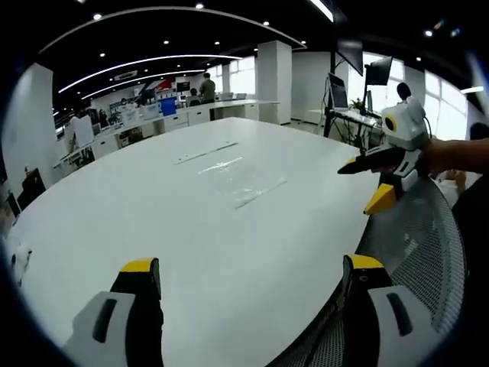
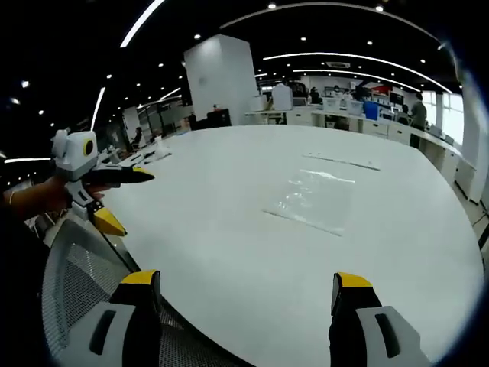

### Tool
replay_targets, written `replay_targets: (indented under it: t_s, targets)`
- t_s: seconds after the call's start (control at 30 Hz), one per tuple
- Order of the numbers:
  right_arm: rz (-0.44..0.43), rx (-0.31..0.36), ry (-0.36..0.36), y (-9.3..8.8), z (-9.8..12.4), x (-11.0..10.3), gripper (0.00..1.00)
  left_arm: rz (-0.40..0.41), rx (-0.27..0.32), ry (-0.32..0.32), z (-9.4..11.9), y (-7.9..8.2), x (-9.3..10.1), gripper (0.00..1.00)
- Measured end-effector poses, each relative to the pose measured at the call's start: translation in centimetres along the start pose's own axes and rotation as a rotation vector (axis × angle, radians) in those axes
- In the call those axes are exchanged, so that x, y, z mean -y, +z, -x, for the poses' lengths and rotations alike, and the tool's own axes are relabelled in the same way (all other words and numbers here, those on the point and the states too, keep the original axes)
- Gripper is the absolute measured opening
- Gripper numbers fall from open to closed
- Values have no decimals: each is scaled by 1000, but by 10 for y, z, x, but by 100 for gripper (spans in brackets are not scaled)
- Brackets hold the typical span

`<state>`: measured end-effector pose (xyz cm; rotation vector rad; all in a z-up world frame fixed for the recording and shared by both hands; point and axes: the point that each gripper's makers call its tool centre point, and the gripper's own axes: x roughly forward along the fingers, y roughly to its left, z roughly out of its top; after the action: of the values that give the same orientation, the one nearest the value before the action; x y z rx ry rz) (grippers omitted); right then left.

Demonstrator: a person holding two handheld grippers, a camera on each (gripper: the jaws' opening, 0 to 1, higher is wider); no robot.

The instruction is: Open the resealable bag by pulling the two sides of the seal apart until the entire bag opening is separated and visibly accessible.

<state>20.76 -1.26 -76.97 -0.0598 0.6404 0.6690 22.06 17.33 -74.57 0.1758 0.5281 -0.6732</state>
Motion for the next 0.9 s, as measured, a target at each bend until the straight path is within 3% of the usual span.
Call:
replay_targets:
  t_s: [0.9]
  targets:
    - [-15,-17,-23,-6,0,2,91,0,3,-5,1,0,1,97]
